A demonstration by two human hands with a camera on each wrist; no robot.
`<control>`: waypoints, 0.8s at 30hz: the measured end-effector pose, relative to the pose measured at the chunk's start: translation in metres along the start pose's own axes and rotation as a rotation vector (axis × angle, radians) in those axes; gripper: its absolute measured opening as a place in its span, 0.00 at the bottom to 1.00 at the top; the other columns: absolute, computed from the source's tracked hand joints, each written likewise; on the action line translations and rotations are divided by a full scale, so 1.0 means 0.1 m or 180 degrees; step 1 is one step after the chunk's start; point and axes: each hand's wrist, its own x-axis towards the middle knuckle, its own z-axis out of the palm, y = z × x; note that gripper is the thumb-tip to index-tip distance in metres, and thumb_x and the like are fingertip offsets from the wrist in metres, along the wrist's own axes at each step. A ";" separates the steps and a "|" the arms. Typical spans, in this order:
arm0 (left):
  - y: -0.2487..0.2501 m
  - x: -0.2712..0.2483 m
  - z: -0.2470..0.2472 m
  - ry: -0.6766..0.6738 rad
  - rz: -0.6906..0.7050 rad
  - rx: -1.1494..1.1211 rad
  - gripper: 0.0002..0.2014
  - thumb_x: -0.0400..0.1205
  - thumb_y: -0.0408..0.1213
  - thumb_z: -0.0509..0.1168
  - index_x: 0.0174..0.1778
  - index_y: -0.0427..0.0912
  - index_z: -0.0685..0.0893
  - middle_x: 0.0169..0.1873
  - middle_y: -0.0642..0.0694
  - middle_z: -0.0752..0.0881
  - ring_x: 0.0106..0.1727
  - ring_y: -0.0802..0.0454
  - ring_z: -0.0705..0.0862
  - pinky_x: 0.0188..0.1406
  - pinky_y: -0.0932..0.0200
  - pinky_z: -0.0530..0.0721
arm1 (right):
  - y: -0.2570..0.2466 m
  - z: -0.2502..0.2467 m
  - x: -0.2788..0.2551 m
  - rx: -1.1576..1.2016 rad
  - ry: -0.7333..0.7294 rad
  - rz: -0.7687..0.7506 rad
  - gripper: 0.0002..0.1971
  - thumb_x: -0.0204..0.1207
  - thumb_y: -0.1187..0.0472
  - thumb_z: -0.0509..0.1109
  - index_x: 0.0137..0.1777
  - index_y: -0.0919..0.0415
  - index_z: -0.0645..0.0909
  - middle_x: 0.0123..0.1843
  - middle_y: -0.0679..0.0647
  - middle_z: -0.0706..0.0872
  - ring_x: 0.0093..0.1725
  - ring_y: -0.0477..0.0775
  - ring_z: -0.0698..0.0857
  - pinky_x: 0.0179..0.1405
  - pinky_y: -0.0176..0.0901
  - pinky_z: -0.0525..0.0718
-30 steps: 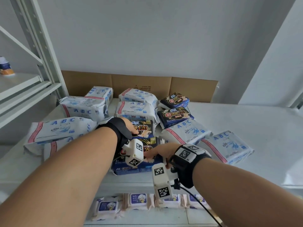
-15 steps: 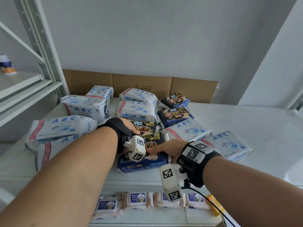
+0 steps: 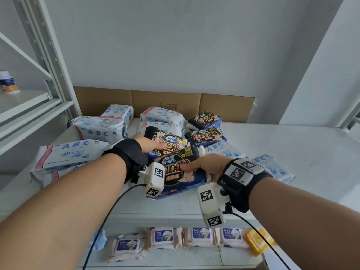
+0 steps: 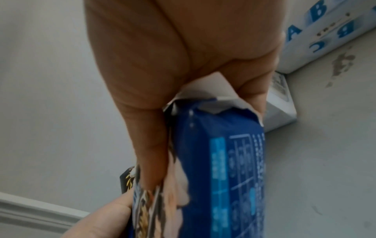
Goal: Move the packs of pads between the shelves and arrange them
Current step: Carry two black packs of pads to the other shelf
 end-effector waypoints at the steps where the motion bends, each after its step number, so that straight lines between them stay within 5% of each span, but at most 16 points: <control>1: -0.01 -0.02 -0.03 0.0081 0.0024 -0.0128 0.48 0.61 0.54 0.81 0.71 0.32 0.72 0.67 0.37 0.79 0.64 0.42 0.80 0.64 0.50 0.80 | -0.02 -0.02 -0.03 0.0025 -0.0023 -0.0088 0.28 0.56 0.57 0.86 0.55 0.65 0.84 0.52 0.62 0.91 0.59 0.63 0.88 0.66 0.58 0.81; 4: 0.00 -0.10 -0.11 0.0223 0.0261 -0.0588 0.37 0.62 0.54 0.81 0.59 0.34 0.78 0.58 0.43 0.80 0.52 0.49 0.80 0.53 0.56 0.76 | -0.04 -0.14 -0.16 0.0343 -0.0012 -0.0370 0.28 0.52 0.63 0.84 0.55 0.67 0.83 0.49 0.63 0.92 0.49 0.61 0.91 0.50 0.51 0.90; 7: 0.08 -0.26 -0.19 0.0121 0.0585 -0.1351 0.29 0.61 0.54 0.79 0.49 0.37 0.83 0.56 0.41 0.86 0.55 0.45 0.83 0.63 0.50 0.79 | -0.03 -0.31 -0.31 0.0525 0.0034 -0.0675 0.18 0.61 0.71 0.80 0.51 0.66 0.84 0.46 0.62 0.92 0.41 0.58 0.92 0.33 0.44 0.89; 9: 0.15 -0.38 -0.19 0.0097 0.0762 -0.1767 0.26 0.64 0.53 0.78 0.51 0.39 0.84 0.55 0.40 0.87 0.60 0.42 0.84 0.68 0.42 0.78 | -0.02 -0.44 -0.41 0.0694 0.0077 -0.0906 0.12 0.64 0.74 0.76 0.48 0.66 0.84 0.44 0.61 0.92 0.40 0.58 0.92 0.34 0.44 0.89; 12: 0.27 -0.55 -0.13 0.0095 0.0991 -0.2156 0.24 0.72 0.48 0.75 0.59 0.39 0.82 0.58 0.40 0.87 0.63 0.44 0.83 0.71 0.41 0.75 | 0.04 -0.63 -0.57 0.0998 0.0099 -0.1142 0.19 0.59 0.74 0.76 0.52 0.66 0.84 0.49 0.63 0.92 0.46 0.62 0.91 0.43 0.49 0.90; 14: 0.36 -0.69 -0.04 0.0096 0.1111 -0.2206 0.26 0.74 0.47 0.73 0.64 0.37 0.80 0.59 0.39 0.86 0.63 0.43 0.83 0.70 0.43 0.76 | 0.10 -0.76 -0.69 0.1232 0.0079 -0.1338 0.21 0.57 0.73 0.75 0.53 0.66 0.84 0.50 0.63 0.91 0.46 0.62 0.91 0.41 0.48 0.90; 18: 0.58 -1.06 0.24 0.0140 0.1358 -0.1987 0.22 0.76 0.53 0.69 0.59 0.40 0.82 0.51 0.44 0.89 0.51 0.47 0.87 0.51 0.53 0.83 | 0.29 -1.00 -0.99 0.1524 0.0061 -0.1692 0.14 0.60 0.73 0.74 0.45 0.60 0.90 0.49 0.63 0.92 0.46 0.63 0.91 0.39 0.49 0.90; 21: 0.79 -1.39 0.56 -0.0027 0.1367 -0.1937 0.28 0.75 0.57 0.67 0.63 0.38 0.81 0.55 0.40 0.88 0.56 0.44 0.87 0.62 0.45 0.83 | 0.54 -1.21 -1.29 0.1605 0.0171 -0.1770 0.13 0.60 0.73 0.74 0.43 0.60 0.90 0.48 0.62 0.92 0.46 0.63 0.91 0.38 0.49 0.90; 24: 1.01 -1.81 0.98 -0.0169 0.1359 -0.1849 0.29 0.75 0.60 0.66 0.61 0.40 0.82 0.54 0.39 0.89 0.53 0.43 0.88 0.60 0.43 0.84 | 0.88 -1.48 -1.66 0.1678 0.0344 -0.1770 0.18 0.59 0.72 0.74 0.51 0.63 0.85 0.49 0.63 0.91 0.46 0.63 0.91 0.40 0.50 0.90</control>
